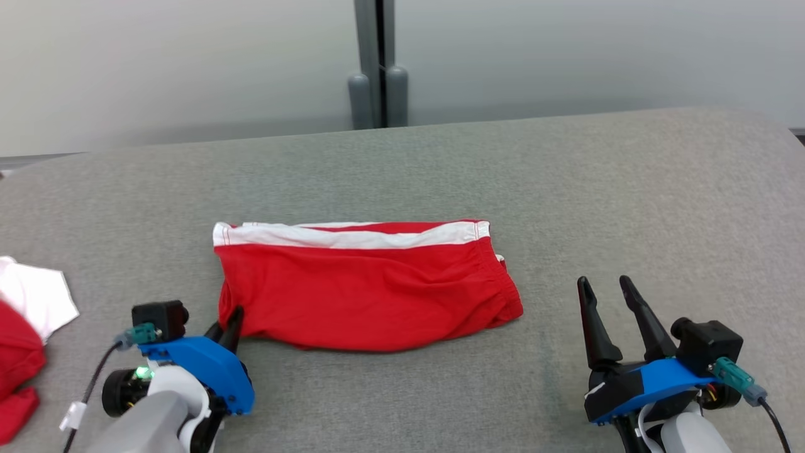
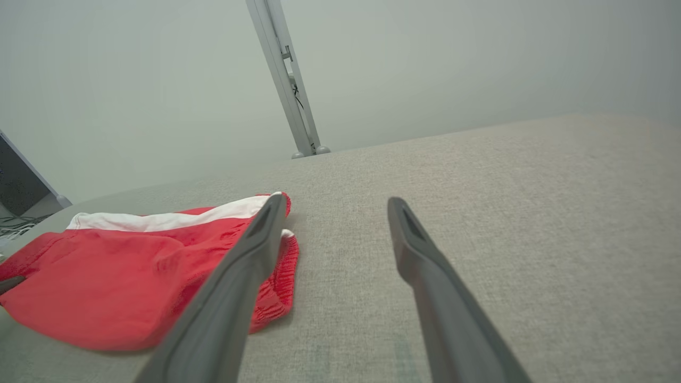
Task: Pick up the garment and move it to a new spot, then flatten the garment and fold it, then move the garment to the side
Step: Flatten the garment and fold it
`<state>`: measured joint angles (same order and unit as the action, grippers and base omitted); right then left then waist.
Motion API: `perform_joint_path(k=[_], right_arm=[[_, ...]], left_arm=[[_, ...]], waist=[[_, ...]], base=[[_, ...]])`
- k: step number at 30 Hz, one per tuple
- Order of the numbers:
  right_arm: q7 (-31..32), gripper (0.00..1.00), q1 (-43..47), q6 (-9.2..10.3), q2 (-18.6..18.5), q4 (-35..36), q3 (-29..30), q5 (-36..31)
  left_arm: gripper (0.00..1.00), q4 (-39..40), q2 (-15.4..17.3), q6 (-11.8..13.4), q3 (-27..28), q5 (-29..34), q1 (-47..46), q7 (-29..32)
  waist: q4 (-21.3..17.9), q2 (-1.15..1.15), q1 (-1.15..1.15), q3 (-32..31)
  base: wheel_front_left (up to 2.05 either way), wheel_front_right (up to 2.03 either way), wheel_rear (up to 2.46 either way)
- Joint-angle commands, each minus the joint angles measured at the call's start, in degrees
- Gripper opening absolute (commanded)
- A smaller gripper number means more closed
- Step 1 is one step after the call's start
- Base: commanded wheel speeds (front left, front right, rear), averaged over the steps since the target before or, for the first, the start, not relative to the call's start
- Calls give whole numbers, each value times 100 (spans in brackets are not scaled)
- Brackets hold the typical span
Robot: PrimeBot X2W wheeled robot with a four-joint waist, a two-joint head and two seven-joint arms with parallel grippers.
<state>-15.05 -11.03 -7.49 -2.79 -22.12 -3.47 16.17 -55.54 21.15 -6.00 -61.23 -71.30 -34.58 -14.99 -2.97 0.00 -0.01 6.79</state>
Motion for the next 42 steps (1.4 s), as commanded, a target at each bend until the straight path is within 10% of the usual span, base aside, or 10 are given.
perform_joint_path(k=[1, 6, 8, 9, 39, 40, 42], right_arm=[[-19, 100, 73, 0, -23, -49, -6, -54], [-19, 100, -21, 0, -22, -202, -99, -65], [-19, 100, -124, 0, -22, -273, -169, -65], [-19, 100, -180, 0, -22, -315, -213, -53], [34, 100, -1730, 0, -23, -3557, -1138, 764], [39, 98, -1751, 0, -23, -3618, -1222, 856], [70, 49, -1772, 0, -19, -3740, -1413, 997]], left_arm=[[0, 21, -43, 56, 131, 100, 125, -25], [0, 197, -183, 223, 632, 636, 445, -25], [55, 325, -202, 290, 853, 901, 574, -26], [100, 381, -206, 328, 962, 1052, 640, -25], [100, 856, -632, -9, 3168, 3282, 1458, -27], [100, 838, -636, -14, 3188, 3317, 1428, -27], [100, 804, -632, -57, 3219, 3379, 1363, -27]], waist=[[64, 0, 1, -26], [275, 0, 1, -92], [344, 0, 1, -79], [375, 0, 1, -76], [729, 0, 1, 141], [736, 0, 1, 182], [743, 0, 1, 230]], base=[[0, 0, 0], [0, 0, 0], [0, 0, 0], [0, 0, 0], [0, 0, 0], [0, 0, 0], [0, 0, 0]])
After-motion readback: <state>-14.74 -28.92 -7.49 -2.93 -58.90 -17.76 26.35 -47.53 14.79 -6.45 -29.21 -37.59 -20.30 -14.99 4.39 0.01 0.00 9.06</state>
